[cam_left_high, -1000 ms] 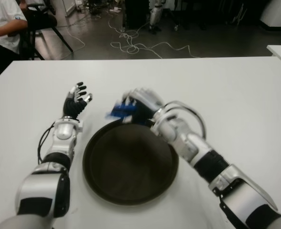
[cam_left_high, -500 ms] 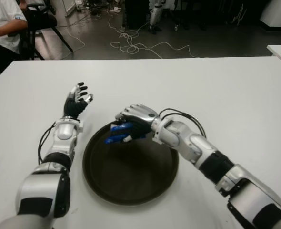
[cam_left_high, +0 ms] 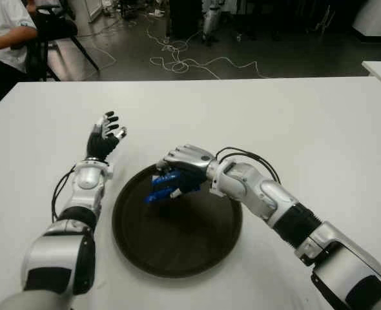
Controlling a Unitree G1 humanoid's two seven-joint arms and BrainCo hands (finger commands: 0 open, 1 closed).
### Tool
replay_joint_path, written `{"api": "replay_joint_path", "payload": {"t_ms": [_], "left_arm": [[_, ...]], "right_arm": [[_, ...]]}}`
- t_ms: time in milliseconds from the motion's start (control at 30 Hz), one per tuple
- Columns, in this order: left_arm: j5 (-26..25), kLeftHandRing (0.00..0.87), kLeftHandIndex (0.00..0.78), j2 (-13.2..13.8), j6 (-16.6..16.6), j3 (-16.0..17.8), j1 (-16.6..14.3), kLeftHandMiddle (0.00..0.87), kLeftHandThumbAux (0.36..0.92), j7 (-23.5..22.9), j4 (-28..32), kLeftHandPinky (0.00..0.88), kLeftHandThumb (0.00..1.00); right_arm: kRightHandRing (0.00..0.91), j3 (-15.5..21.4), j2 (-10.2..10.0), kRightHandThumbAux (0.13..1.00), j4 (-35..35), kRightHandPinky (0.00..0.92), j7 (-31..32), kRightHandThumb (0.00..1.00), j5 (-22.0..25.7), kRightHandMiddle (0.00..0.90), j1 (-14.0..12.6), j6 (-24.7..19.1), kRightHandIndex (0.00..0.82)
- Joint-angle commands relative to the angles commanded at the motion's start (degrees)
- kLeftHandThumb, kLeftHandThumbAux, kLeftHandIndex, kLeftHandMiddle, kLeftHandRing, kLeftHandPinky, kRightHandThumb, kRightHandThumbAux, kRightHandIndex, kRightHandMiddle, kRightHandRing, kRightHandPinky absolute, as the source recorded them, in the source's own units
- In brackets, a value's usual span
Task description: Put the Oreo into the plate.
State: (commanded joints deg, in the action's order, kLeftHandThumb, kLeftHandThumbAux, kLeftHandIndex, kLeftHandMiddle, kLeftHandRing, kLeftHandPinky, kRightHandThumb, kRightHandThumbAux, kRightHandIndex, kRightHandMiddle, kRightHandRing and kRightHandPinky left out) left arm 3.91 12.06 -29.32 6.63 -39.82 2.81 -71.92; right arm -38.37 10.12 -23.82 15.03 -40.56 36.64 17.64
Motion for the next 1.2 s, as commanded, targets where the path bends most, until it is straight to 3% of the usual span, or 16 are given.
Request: {"api": "replay_joint_path", "payload": {"t_ms": [300,533,700,800,900,1000,1200], "left_arm": [[-0.22,0.122,0.121,-0.04,-0.36,0.15,0.09,0.161,0.698,-0.13,0.06,0.091,0.024],[-0.02,0.136,0.132,0.04,-0.49,0.05,0.07,0.172,0.697,0.21,0.07,0.111,0.046],[0.10,0.131,0.122,0.19,-0.26,-0.08,0.05,0.169,0.689,0.09,0.01,0.103,0.046],[0.01,0.126,0.115,0.19,-0.28,-0.04,0.05,0.163,0.691,-0.01,0.01,0.098,0.028],[-0.07,0.126,0.117,0.11,-0.32,0.05,0.09,0.165,0.699,0.15,0.02,0.097,0.022],[-0.14,0.127,0.122,0.04,-0.32,0.14,0.11,0.168,0.700,0.37,0.04,0.094,0.015],[-0.67,0.126,0.114,-0.10,0.27,0.65,0.05,0.175,0.710,0.16,-0.01,0.083,0.018]], "right_arm": [[0.751,-0.26,0.73,0.826,0.73,0.754,2.36,0.293,-1.67,0.734,0.06,-1.31,0.579],[0.726,0.12,0.91,0.846,1.87,0.712,2.38,0.225,-3.15,0.715,-0.26,-2.88,0.566],[0.563,0.12,1.17,0.867,1.82,0.549,-0.43,0.177,-4.50,0.560,-0.39,-3.16,0.508],[0.288,0.11,1.28,0.864,1.64,0.263,-2.45,0.072,-5.85,0.299,-0.36,-3.18,0.311],[0.144,0.09,1.59,0.831,1.85,0.117,-2.37,0.023,-6.37,0.163,-0.09,-3.55,0.169],[0.047,-0.04,1.77,0.782,2.21,0.038,-1.47,0.007,-6.70,0.059,0.03,-4.08,0.063],[0.004,0.31,2.11,0.719,3.11,0.003,0.73,0.000,-6.59,0.006,0.18,-5.01,0.006]]}}
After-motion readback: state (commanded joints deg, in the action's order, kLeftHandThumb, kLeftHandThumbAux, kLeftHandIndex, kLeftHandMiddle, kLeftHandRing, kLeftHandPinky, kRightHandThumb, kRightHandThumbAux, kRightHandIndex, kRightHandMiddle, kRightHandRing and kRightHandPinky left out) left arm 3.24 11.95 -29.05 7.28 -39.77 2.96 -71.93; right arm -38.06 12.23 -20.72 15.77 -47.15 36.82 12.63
